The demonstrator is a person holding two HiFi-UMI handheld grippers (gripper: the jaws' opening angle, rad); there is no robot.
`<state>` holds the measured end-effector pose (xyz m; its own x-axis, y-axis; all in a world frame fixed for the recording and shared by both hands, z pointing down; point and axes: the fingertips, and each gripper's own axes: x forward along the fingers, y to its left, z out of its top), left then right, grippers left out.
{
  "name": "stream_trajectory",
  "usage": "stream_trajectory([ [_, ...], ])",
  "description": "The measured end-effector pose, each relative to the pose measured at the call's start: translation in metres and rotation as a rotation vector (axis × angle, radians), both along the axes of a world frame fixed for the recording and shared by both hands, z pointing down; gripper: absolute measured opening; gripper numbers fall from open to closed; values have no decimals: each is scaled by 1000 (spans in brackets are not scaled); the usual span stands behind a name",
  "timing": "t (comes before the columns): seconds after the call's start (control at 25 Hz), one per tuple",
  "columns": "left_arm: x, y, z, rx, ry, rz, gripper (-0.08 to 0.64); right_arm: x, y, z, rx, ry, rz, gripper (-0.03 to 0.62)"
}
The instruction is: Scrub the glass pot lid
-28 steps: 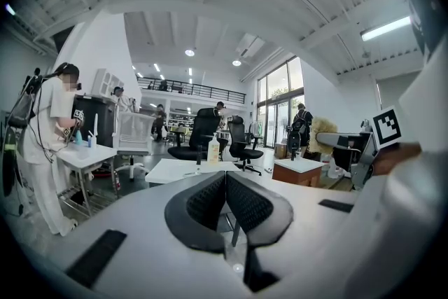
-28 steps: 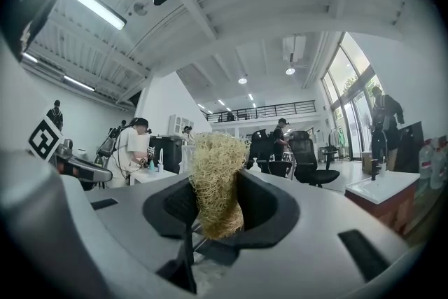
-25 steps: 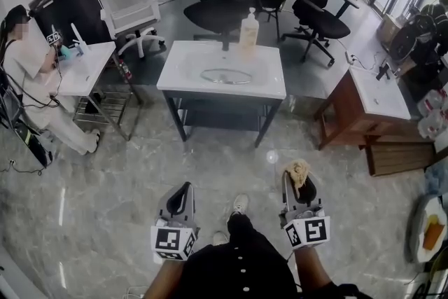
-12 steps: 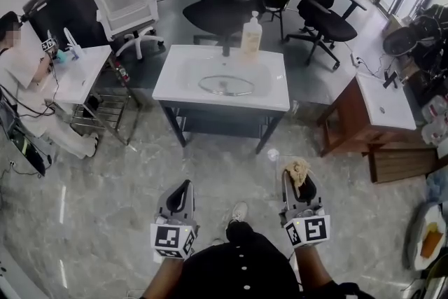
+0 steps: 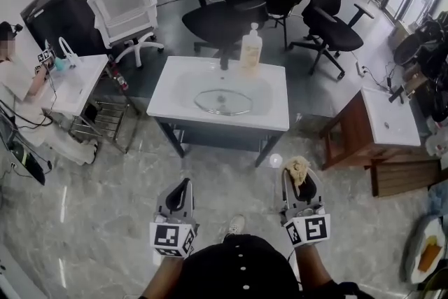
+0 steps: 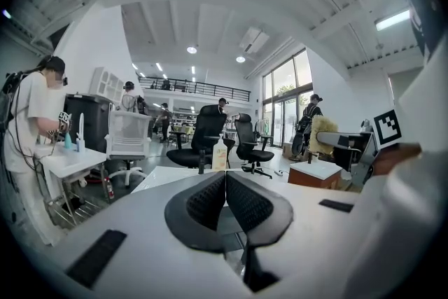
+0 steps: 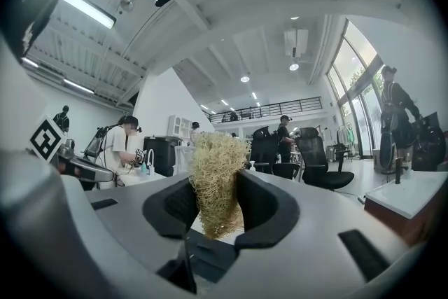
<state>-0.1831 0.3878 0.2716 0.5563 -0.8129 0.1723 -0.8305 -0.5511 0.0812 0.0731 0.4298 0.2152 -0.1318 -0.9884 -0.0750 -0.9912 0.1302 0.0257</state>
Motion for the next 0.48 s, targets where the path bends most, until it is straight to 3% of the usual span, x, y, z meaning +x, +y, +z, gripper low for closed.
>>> stream_trajectory([
  [0.48, 49, -31, 0, -11, -14, -27, 26, 48, -46, -2, 49, -29, -32, 152],
])
